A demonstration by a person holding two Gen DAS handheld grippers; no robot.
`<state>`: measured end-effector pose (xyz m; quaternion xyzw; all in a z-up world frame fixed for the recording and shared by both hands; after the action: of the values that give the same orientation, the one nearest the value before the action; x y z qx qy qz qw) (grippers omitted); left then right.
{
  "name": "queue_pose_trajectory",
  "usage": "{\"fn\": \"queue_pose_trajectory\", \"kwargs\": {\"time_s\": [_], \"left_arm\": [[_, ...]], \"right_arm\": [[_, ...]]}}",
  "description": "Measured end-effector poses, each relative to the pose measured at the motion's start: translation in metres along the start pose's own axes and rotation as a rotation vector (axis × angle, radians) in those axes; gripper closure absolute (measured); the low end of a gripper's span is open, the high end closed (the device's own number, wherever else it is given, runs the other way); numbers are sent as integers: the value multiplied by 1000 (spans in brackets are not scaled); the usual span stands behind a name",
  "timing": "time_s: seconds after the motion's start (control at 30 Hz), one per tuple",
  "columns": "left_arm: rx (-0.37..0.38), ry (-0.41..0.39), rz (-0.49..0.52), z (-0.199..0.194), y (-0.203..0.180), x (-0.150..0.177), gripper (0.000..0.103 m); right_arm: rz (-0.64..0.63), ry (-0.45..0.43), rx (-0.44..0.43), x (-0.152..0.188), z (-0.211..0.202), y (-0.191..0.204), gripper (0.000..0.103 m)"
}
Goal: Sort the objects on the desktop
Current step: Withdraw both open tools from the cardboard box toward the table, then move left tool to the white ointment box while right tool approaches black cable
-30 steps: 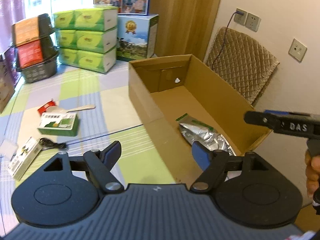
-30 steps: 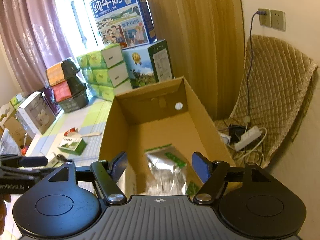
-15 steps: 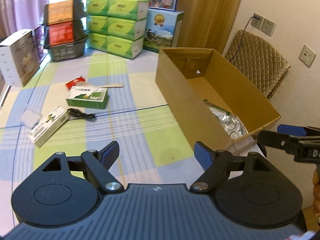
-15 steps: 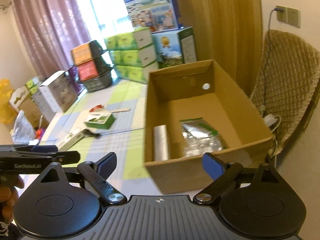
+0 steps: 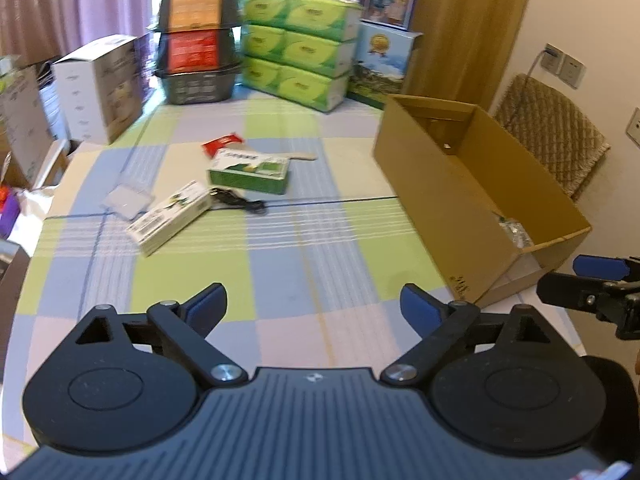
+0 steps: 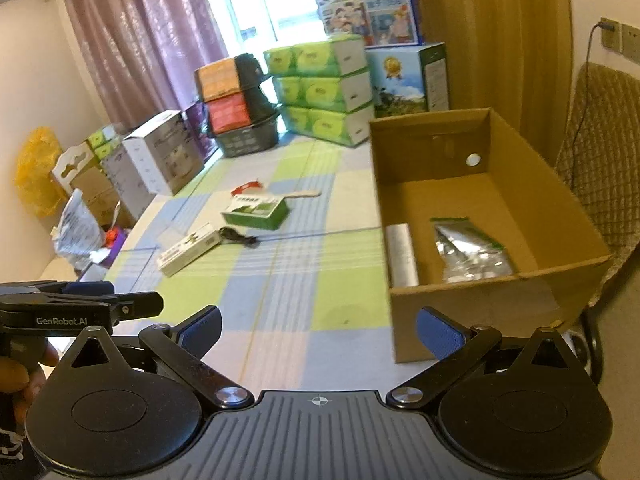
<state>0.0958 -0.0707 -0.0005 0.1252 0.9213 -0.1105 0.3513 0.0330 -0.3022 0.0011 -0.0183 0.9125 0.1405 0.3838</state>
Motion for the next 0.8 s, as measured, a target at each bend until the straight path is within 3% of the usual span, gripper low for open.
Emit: {"fn": "queue_pose_trajectory", "kwargs": {"time_s": [0.27, 0.47, 0.8], "left_arm": [[-65, 6, -27, -7, 46, 15, 6], [-110, 21, 7, -3, 72, 20, 3], [-162, 33, 93, 36, 106, 15, 3]], "right_arm": [[-43, 44, -29, 13, 19, 28, 2], [-79, 67, -43, 17, 35, 43, 2], [-178, 81, -58, 11, 83, 64, 2]]}}
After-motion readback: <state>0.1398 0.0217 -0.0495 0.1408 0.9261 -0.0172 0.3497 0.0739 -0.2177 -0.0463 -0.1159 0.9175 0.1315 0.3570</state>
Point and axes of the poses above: each gripper's, at about its wrist camera, not at the fingertips, and z roughly the way its jaws point, y to its left, x to its underside, the point moved 6 cm from there along z, roughly the way its jaws point
